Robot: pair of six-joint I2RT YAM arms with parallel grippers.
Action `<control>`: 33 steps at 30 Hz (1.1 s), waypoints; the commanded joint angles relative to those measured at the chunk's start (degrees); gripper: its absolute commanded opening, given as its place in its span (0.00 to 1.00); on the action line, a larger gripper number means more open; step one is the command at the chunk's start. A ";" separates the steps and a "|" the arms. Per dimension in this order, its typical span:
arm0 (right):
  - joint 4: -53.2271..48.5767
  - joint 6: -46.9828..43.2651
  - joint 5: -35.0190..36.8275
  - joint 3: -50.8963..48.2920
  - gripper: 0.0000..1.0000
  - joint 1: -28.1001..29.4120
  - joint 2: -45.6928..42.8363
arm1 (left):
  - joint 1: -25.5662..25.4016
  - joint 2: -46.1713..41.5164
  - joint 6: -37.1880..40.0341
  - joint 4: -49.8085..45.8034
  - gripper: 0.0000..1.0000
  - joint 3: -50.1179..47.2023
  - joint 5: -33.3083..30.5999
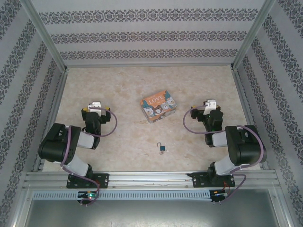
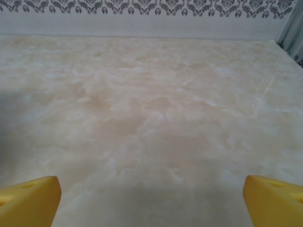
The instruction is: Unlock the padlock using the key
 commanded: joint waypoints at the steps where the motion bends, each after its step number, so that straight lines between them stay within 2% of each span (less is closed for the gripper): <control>1: 0.92 1.39 -1.79 2.06 0.98 -0.75 0.02 | 1.36 1.40 -0.95 9.31 0.99 -1.19 2.05; 5: -4.77 1.70 -2.69 5.41 0.98 -1.19 -0.27 | 2.73 0.76 -2.24 3.84 0.99 1.28 3.44; 7: -5.34 1.59 -2.86 5.74 0.98 -1.19 -0.29 | 3.46 -0.15 -3.02 -2.48 0.99 3.48 4.87; 10: -5.80 2.13 -2.93 6.07 0.98 -1.47 -0.20 | 4.59 -0.29 -4.21 -6.98 0.99 5.74 5.36; 33: -6.04 1.95 -3.14 6.09 0.98 -1.63 -0.29 | 4.92 0.01 -4.08 -5.65 0.99 5.39 5.68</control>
